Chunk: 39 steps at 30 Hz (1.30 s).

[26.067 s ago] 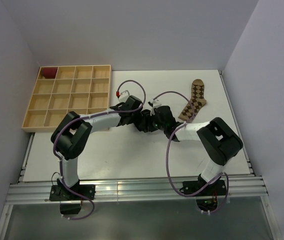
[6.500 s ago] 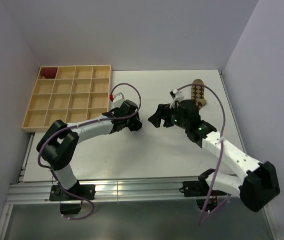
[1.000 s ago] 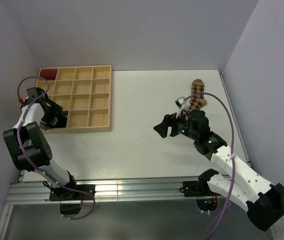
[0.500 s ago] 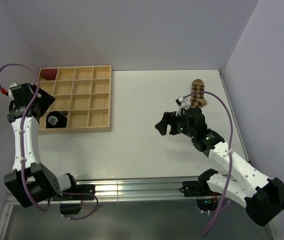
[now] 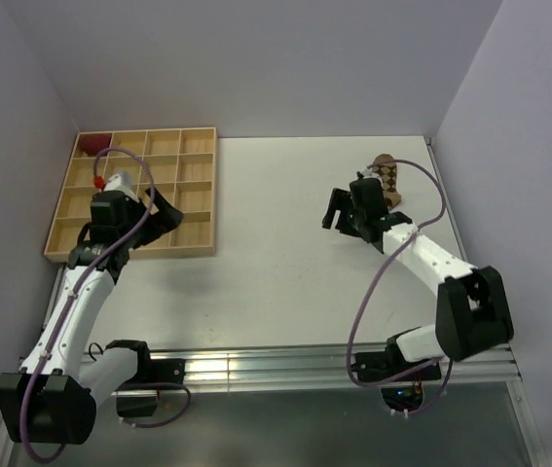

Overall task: Roll the socks
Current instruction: Move the sock to the center of the board.

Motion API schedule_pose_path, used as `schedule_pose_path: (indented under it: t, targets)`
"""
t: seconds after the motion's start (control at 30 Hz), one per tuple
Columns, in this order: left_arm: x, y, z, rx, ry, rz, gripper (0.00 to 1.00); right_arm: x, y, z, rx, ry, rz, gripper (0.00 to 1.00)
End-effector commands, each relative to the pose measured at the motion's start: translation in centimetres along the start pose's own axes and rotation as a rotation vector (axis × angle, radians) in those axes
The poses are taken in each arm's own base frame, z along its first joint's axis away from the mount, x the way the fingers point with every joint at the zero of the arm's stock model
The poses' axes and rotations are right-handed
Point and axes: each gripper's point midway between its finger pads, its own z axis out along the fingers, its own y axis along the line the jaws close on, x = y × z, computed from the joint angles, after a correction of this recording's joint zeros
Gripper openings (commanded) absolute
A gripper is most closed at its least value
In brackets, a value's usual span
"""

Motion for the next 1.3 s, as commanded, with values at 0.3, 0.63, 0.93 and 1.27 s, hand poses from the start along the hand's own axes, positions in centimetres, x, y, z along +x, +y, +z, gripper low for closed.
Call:
schedule_pose_path:
  t: [0.3, 0.63, 0.93, 1.27]
  targets:
    - [6.6, -6.3, 0.3, 0.199, 0.129, 0.191, 0.96, -4.6, -7.0, 6.3, 0.197, 0.047, 0.123, 0.83]
    - [6.6, -5.3, 0.3, 0.154, 0.125, 0.197, 0.96, 1.5, -3.5, 8.6, 0.054, 0.296, 0.172, 0.82]
    - [6.8, -4.8, 0.6, 0.130, 0.135, 0.202, 0.96, 10.0, 9.5, 6.9, -0.219, 0.422, 0.151, 0.82]
    - [6.9, -5.3, 0.8, 0.155, 0.132, 0.187, 0.96, 4.6, 13.7, 3.3, -0.209, 0.166, -0.187, 0.79]
